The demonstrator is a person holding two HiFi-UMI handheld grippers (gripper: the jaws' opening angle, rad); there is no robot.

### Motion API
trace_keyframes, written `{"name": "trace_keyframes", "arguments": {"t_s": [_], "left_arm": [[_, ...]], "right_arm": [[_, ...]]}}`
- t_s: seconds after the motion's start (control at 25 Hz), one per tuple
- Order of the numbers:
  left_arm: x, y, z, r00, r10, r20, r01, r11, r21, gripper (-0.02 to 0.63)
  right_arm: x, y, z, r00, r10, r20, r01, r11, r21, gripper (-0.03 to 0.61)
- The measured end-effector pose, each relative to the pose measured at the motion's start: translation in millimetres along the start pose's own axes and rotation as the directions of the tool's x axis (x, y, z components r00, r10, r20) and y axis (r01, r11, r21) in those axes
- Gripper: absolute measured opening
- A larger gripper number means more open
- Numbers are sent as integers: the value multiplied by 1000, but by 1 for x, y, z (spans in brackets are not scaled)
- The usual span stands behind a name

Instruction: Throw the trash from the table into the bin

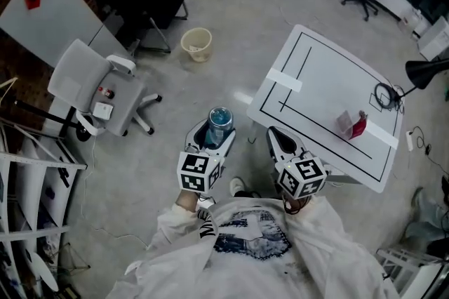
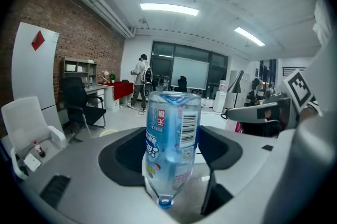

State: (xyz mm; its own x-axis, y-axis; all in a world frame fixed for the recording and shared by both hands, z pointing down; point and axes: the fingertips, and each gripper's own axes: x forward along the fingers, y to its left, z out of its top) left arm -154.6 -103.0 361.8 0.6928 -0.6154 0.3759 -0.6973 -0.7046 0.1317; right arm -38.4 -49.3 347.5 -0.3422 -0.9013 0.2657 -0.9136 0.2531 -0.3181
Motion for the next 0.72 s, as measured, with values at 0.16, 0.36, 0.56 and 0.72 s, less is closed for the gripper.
{"name": "trace_keyframes", "arguments": {"t_s": [0.16, 0.36, 0.56, 0.72], "left_arm": [[-18, 25, -11, 1000, 20, 1, -20, 999, -26, 310], [-31, 43, -27, 1000, 14, -8, -14, 998, -58, 310], [-39, 59, -38, 999, 33, -4, -33, 995, -95, 310], [-43, 72, -47, 998, 60, -1, -60, 991, -116, 310]], "right_arm": [[10, 22, -11, 1000, 5, -23, -5, 1000, -5, 20], [16, 42, -14, 1000, -8, -29, 7, 1000, -24, 21], [16, 51, -24, 997, -17, -75, 14, 999, -40, 21], [22, 58, -24, 995, 1, -95, -7, 998, -61, 21]]}}
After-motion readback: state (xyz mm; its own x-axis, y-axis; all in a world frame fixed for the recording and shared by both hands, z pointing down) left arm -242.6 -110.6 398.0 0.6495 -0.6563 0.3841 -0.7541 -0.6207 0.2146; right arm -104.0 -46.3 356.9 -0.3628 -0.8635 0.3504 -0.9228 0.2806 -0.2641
